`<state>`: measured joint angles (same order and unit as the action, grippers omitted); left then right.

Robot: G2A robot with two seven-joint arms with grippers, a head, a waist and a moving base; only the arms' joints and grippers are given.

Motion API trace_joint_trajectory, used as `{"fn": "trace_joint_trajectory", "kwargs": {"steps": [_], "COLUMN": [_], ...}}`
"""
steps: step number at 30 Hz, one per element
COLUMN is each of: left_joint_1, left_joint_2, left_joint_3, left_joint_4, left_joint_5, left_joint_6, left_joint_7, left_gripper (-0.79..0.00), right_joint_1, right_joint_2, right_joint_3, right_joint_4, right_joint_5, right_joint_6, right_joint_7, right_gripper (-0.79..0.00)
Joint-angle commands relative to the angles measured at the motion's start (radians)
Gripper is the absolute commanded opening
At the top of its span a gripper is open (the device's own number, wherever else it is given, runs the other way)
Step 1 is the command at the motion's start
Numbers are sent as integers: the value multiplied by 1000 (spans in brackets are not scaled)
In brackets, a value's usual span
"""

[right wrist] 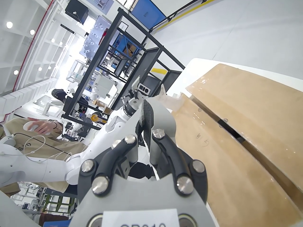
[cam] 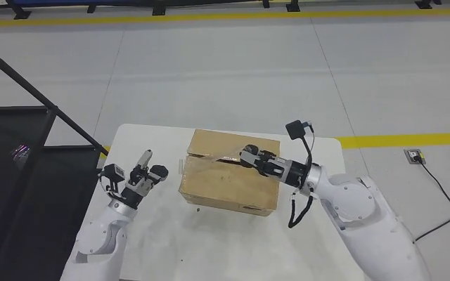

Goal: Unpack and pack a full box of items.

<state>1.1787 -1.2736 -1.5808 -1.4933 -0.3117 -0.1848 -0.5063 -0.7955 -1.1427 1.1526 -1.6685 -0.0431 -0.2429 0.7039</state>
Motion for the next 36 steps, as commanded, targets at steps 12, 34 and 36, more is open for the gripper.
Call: {"fn": "trace_joint_trajectory", "kwargs": {"steps": [12,34,36], "left_joint_1": [-25,4,7], "left_joint_2": [-8,2,4], "left_joint_3": [133,143,137], "left_joint_4": [11,0,-1], "left_joint_5": [264,377,382], "left_joint_6": [-63,-46,-44], "left_joint_7": [137,139,140], "left_gripper": [-9,-440,-443], "right_joint_1": [-8,-27,-30], "right_joint_2": [-1,4,5], "right_joint_3": [5,36,39], "right_joint_4": [-9,-4,-2], "right_joint_5": [-4,16,20], "right_joint_6": [6,-23,-28], "right_joint_7": [-1,20,22], "right_gripper": [-785,-785,-785]}}
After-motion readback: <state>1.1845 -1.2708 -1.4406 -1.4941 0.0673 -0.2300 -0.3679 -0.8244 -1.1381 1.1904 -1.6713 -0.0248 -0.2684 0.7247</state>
